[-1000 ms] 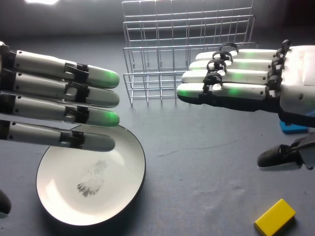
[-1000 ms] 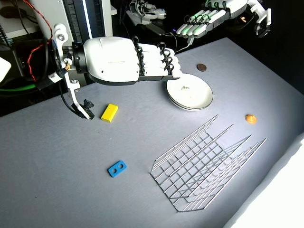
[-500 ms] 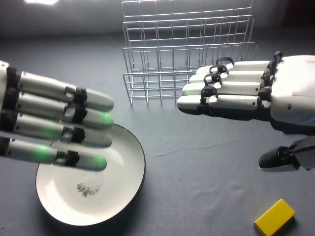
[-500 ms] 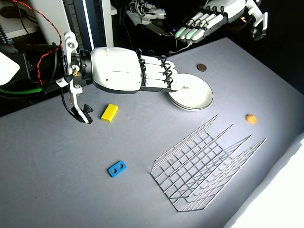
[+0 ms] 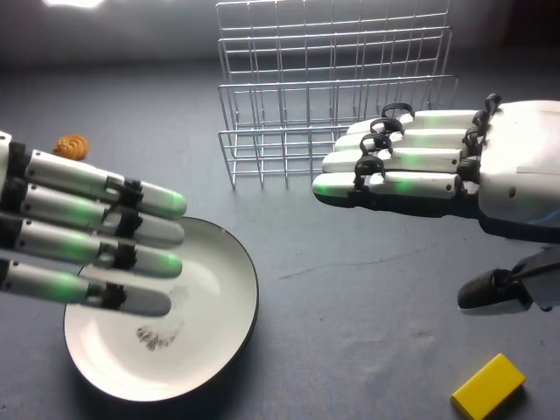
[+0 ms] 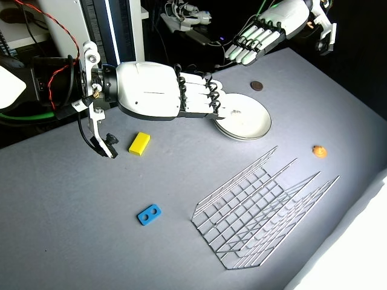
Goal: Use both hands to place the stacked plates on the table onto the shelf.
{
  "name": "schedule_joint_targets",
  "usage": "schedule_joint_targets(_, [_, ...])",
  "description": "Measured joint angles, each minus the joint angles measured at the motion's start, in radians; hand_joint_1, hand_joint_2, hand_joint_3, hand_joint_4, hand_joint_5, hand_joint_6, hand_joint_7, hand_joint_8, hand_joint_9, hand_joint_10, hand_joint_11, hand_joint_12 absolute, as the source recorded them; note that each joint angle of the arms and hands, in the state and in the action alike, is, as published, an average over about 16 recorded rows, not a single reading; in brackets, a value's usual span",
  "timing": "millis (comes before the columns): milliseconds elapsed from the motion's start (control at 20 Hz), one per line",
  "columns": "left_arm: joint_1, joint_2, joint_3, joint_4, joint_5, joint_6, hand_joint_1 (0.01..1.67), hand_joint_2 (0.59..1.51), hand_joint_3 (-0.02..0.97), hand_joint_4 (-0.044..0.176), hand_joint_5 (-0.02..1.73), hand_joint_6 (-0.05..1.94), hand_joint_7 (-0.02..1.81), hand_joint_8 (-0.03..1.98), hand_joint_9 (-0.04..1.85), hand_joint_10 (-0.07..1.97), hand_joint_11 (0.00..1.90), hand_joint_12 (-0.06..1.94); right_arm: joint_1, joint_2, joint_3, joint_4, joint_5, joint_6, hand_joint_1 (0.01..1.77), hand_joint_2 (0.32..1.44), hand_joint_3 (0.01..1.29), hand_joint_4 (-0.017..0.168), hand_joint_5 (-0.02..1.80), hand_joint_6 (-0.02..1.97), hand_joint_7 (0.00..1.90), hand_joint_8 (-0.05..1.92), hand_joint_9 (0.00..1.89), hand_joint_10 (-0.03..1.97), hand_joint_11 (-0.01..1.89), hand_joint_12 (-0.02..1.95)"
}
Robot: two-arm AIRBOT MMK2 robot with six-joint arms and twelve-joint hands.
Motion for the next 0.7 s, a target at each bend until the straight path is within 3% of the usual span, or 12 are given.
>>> schedule_joint_targets(250, [0.084,-0.002,0.002,-0.007,0.059,-0.002,0.02,1.124,0.022,0.003,0.11,0.02,0.07,0.00,0.02,-0.01,0.02,-0.01,0.000,-0.003,0.000,0.000,0.003,0.000,1.18,0.94,0.02,-0.001,0.02,0.02,0.01,0.02,0.01,0.00,0.01,0.19])
schedule_joint_targets(700, [0.289,-0.024,0.009,-0.095,0.217,0.000,0.02,1.123,0.022,0.003,0.15,0.02,0.12,0.01,0.04,0.01,0.02,-0.01,-0.001,-0.006,0.000,-0.002,0.009,0.000,1.14,0.94,0.02,-0.001,0.02,0.02,0.01,0.02,0.01,0.00,0.01,0.23])
